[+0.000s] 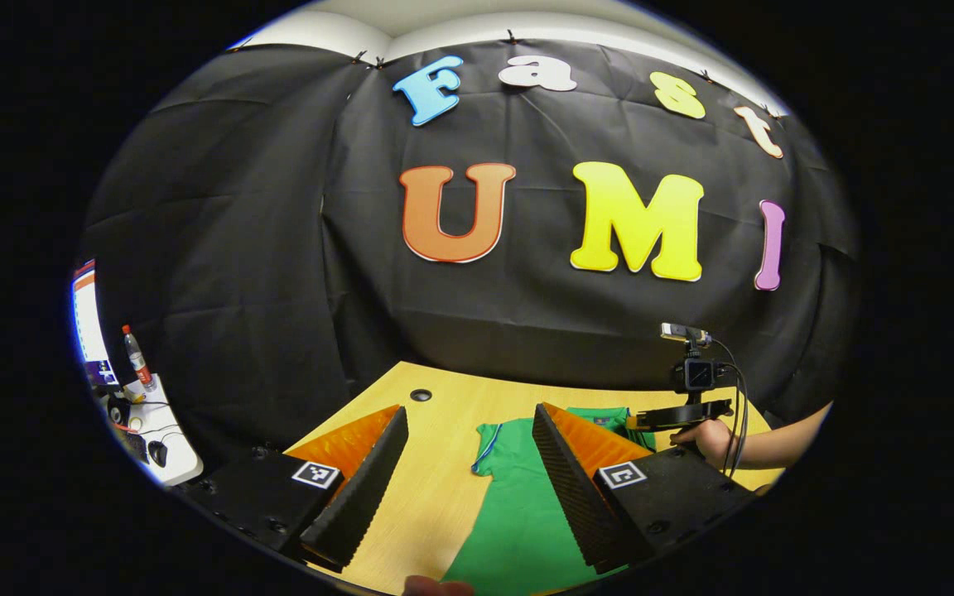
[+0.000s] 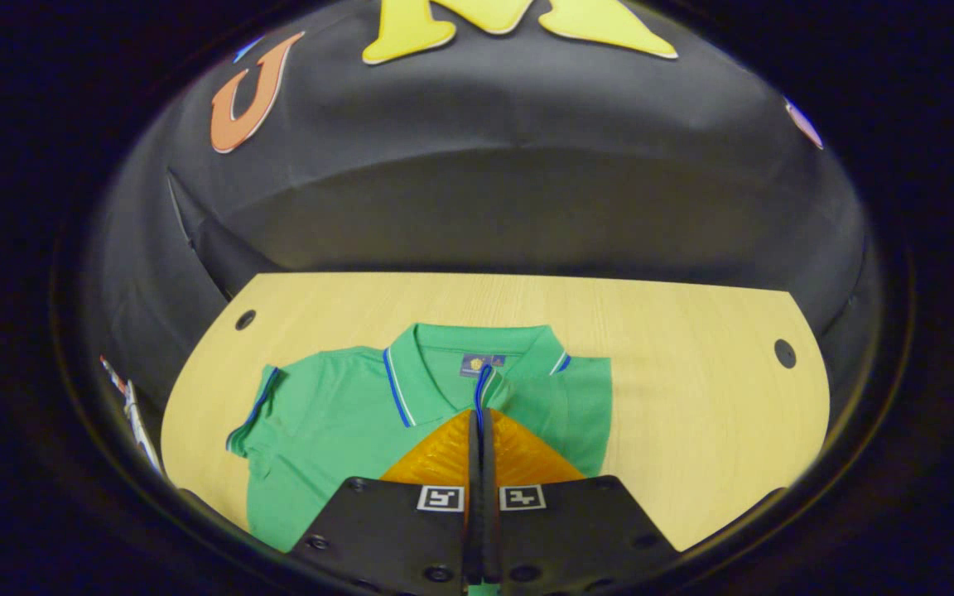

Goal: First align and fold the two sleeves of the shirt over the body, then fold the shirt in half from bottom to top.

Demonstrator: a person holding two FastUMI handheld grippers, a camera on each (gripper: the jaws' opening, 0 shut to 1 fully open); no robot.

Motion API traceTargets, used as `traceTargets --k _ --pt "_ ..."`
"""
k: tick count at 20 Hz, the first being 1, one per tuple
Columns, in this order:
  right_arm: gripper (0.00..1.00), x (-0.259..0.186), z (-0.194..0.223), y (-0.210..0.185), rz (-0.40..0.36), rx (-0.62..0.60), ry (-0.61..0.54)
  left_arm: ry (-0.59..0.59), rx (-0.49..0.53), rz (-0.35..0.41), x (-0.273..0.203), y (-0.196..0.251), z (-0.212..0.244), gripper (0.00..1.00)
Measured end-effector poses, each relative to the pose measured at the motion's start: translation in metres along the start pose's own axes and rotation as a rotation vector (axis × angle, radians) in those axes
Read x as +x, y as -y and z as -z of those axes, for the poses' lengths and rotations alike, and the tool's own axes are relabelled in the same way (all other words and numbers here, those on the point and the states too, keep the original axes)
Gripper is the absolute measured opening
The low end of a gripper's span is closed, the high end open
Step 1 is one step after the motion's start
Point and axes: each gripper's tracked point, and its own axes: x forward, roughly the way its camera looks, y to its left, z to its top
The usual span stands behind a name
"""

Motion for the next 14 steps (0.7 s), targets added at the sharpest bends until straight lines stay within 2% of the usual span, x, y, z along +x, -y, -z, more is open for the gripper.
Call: traceTargets --k 1,4,5,8,14 --pt "0.04 0.003 0.005 -0.007 -0.010 -0.005 -0.011 -0.002 -0.002 -0.005 0.000 -0.005 0.001 0.98" --pt "0.31 -0.009 0.002 -0.016 -0.049 0.013 0.013 -0.010 -0.010 -0.002 -0.001 -0.013 0.003 0.98" --pt "0.33 -0.018 -0.003 -0.014 -0.052 0.016 0.037 -0.010 -0.013 0.005 0.000 -0.014 0.004 0.98" --pt "0.73 -0.060 -0.018 0.005 -0.018 0.026 0.107 0.000 -0.010 0.055 0.003 -0.009 0.003 0.98" --pt "0.87 -0.180 -0.034 0.038 0.072 -0.055 0.299 -0.033 0.016 0.226 0.040 0.008 0.016 0.98"
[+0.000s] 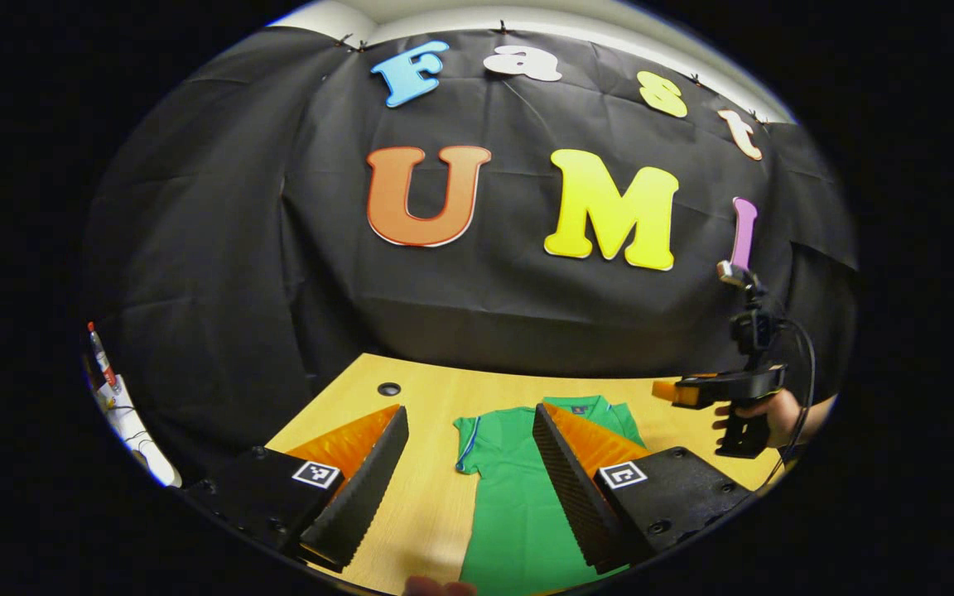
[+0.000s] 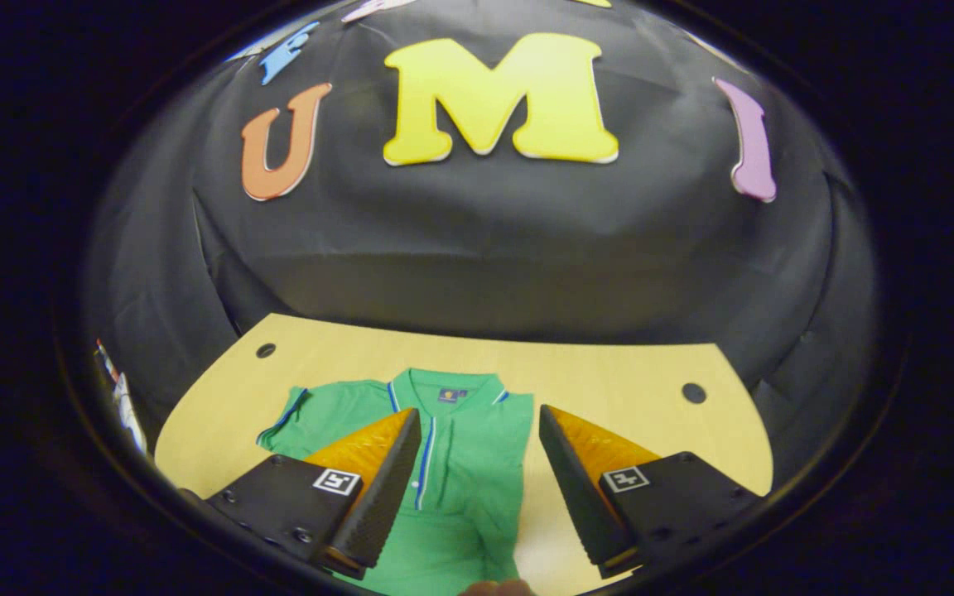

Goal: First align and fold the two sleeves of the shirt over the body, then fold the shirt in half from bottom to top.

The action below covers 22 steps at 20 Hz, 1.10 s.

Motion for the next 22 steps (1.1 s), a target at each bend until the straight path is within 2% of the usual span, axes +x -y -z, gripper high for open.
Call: traceTargets --k 4,5,6,7,9,12,14,18,22 --pt "0.88 -0.074 -0.006 0.012 0.003 -0.080 0.066 -0.016 0.006 0.118 0.030 0.007 0.011 0.98" --pt "0.88 -0.090 -0.005 0.015 0.002 -0.107 0.071 -0.020 0.006 0.132 0.040 0.005 0.017 0.98" --pt "0.95 -0.104 -0.006 0.017 -0.001 -0.125 0.076 -0.032 0.008 0.143 0.052 0.001 0.025 0.98" --pt "0.92 -0.117 -0.005 0.017 -0.007 -0.131 0.078 -0.050 0.014 0.147 0.064 -0.002 0.034 0.98" --pt "0.93 -0.136 -0.002 0.019 -0.014 -0.132 0.080 -0.096 0.027 0.149 0.090 -0.012 0.057 0.98" --pt "0.91 -0.145 0.019 0.033 0.012 -0.157 0.032 -0.153 0.020 0.169 0.128 -0.013 0.084 0.98" --pt "0.94 -0.156 0.032 0.035 0.022 -0.154 0.004 -0.178 0.021 0.177 0.157 -0.009 0.099 0.98" --pt "0.92 -0.166 0.056 0.060 0.066 -0.140 -0.072 -0.231 0.067 0.176 0.206 -0.007 0.132 0.98" --pt "0.94 -0.170 0.057 0.077 0.107 -0.117 -0.089 -0.272 0.007 0.146 0.243 -0.013 0.144 0.98"
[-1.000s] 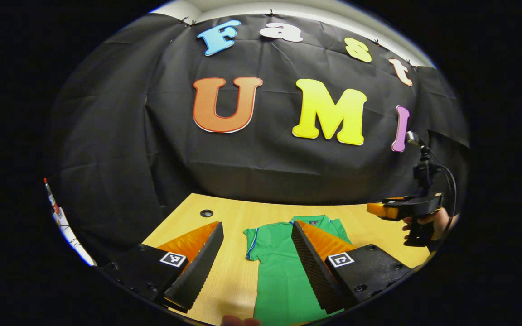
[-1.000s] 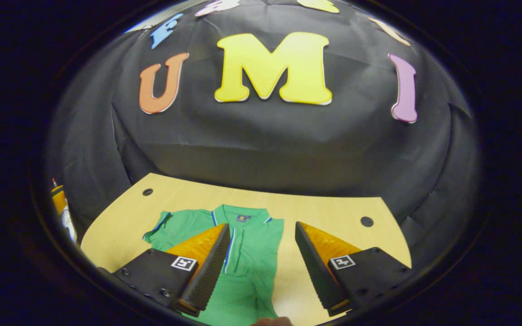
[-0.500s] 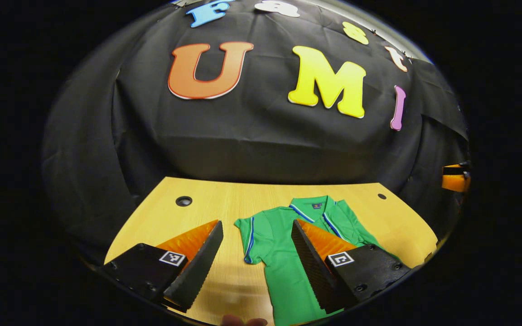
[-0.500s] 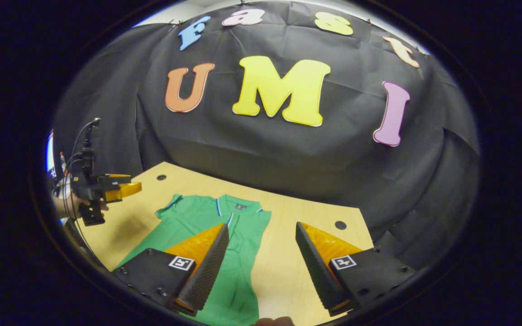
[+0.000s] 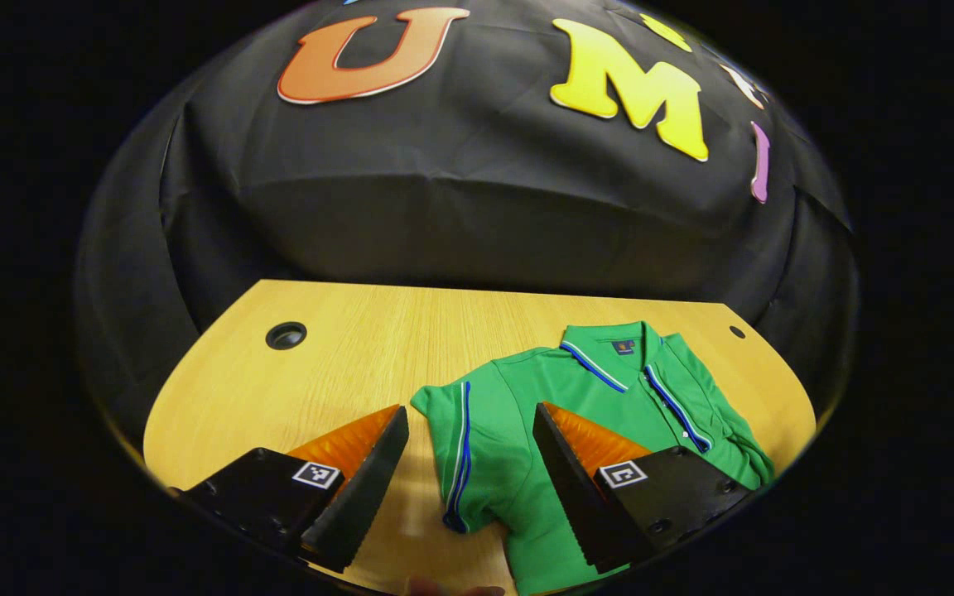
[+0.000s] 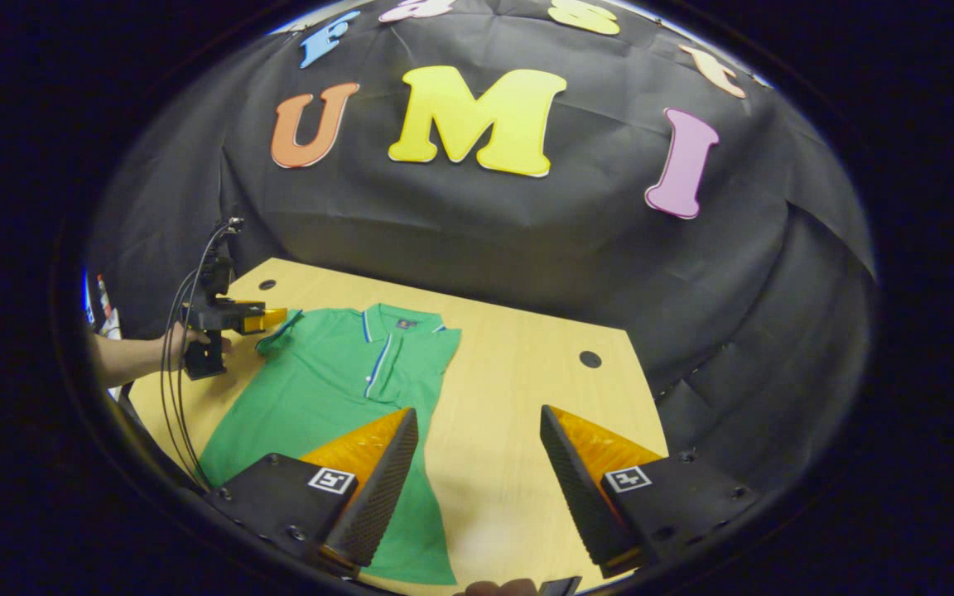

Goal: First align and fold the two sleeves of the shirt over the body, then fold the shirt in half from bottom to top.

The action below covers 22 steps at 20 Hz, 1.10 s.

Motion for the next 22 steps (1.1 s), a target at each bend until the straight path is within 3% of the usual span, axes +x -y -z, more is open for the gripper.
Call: traceTargets --k 5,10,13,14,17,22 --pt "0.94 0.006 -0.002 -0.006 -0.015 0.047 -0.005 -0.085 -0.022 -0.020 0.035 -0.017 0.010 0.96" --pt "0.94 0.014 0.009 -0.005 -0.014 0.080 -0.039 -0.168 0.029 -0.041 0.054 -0.022 0.025 0.95" --pt "0.93 0.017 0.008 -0.009 -0.019 0.102 -0.041 -0.180 0.062 -0.081 0.057 -0.029 0.026 0.87" --pt "0.93 0.019 0.010 -0.011 -0.029 0.115 -0.044 -0.174 0.066 -0.113 0.055 -0.036 0.025 0.74" --pt "0.93 0.020 0.015 -0.021 -0.073 0.156 -0.044 -0.167 0.044 -0.114 0.055 -0.037 0.026 0.14" --pt "0.94 0.017 0.030 -0.022 -0.072 0.169 -0.048 -0.111 -0.008 -0.034 0.045 -0.018 0.005 0.05"
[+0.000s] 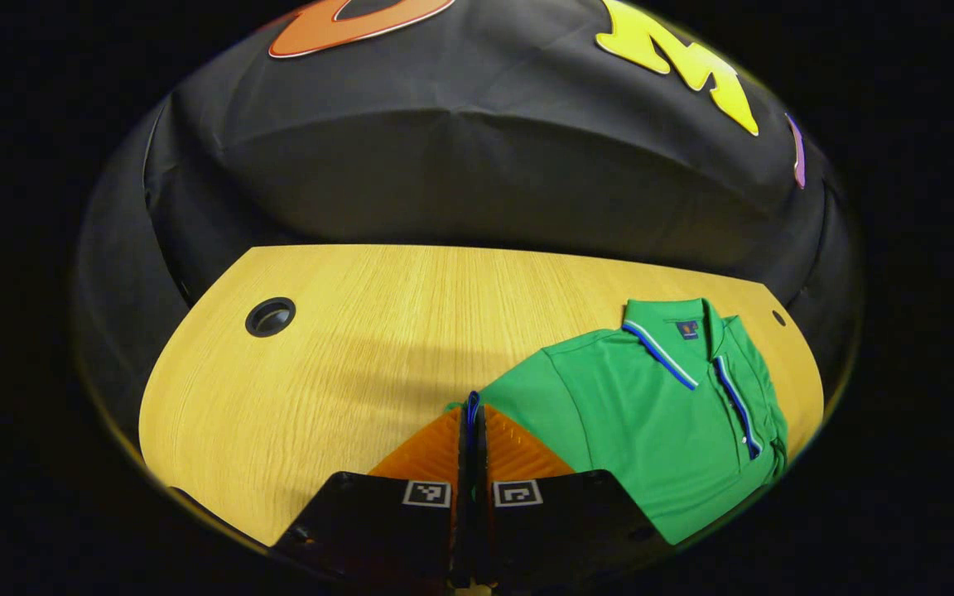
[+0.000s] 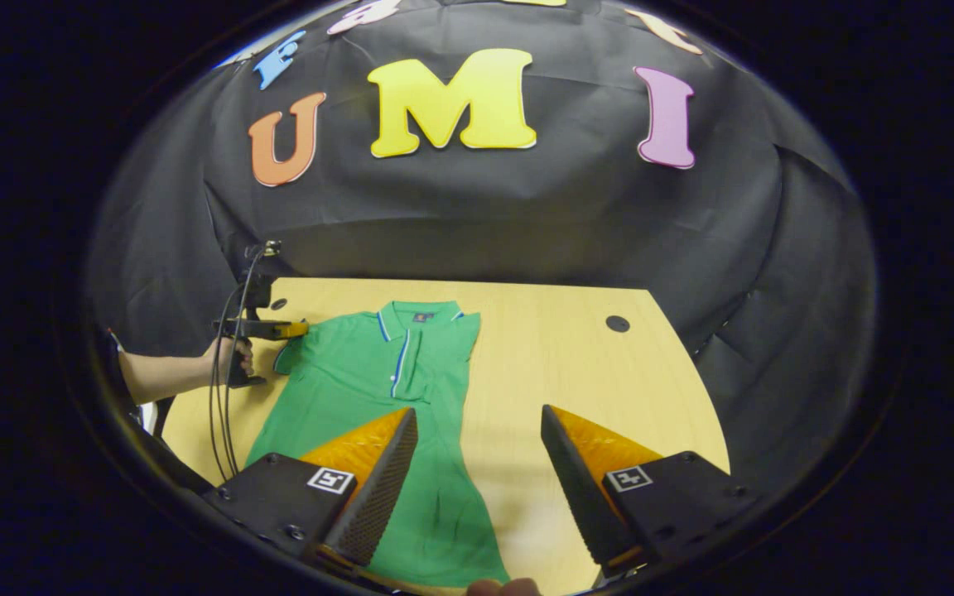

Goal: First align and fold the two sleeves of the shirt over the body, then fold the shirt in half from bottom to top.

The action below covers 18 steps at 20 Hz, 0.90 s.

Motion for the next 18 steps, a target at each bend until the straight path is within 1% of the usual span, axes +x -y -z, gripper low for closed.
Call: traceTargets --k 1,2,3,4,6,9,11,12,13,14,18 --pt "0.94 -0.002 -0.001 0.003 0.007 0.004 0.011 0.026 -0.007 0.008 -0.006 0.004 -0.010 0.04" --pt "0.96 -0.003 -0.002 0.005 0.014 0.008 0.023 0.041 -0.006 0.016 -0.010 0.010 -0.016 0.04" --pt "0.96 -0.003 -0.002 0.008 0.019 0.016 0.031 0.042 -0.002 0.021 -0.014 0.018 -0.019 0.04" --pt "0.94 -0.004 -0.001 0.009 0.018 0.031 0.033 0.038 -0.001 0.024 -0.018 0.025 -0.023 0.03" --pt "0.94 -0.008 0.000 0.015 0.019 0.062 0.042 0.040 -0.007 0.009 -0.028 0.036 -0.033 0.03" --pt "0.94 -0.020 -0.001 0.029 0.028 0.096 0.074 0.043 -0.040 0.023 -0.041 0.066 -0.049 0.04" --pt "0.94 -0.030 0.001 0.042 0.040 0.119 0.092 0.039 -0.037 0.031 -0.046 0.089 -0.058 0.03" --pt "0.94 -0.036 0.004 0.049 0.048 0.134 0.100 0.036 -0.024 0.032 -0.047 0.102 -0.060 0.04" --pt "0.94 -0.042 0.006 0.056 0.057 0.148 0.106 0.033 -0.011 0.038 -0.048 0.113 -0.060 0.07" --pt "0.94 -0.046 0.009 0.063 0.070 0.163 0.112 0.024 -0.002 0.045 -0.047 0.128 -0.059 0.04" --pt "0.94 -0.064 0.024 0.090 0.113 0.217 0.122 -0.014 0.021 0.055 -0.039 0.180 -0.046 0.03"
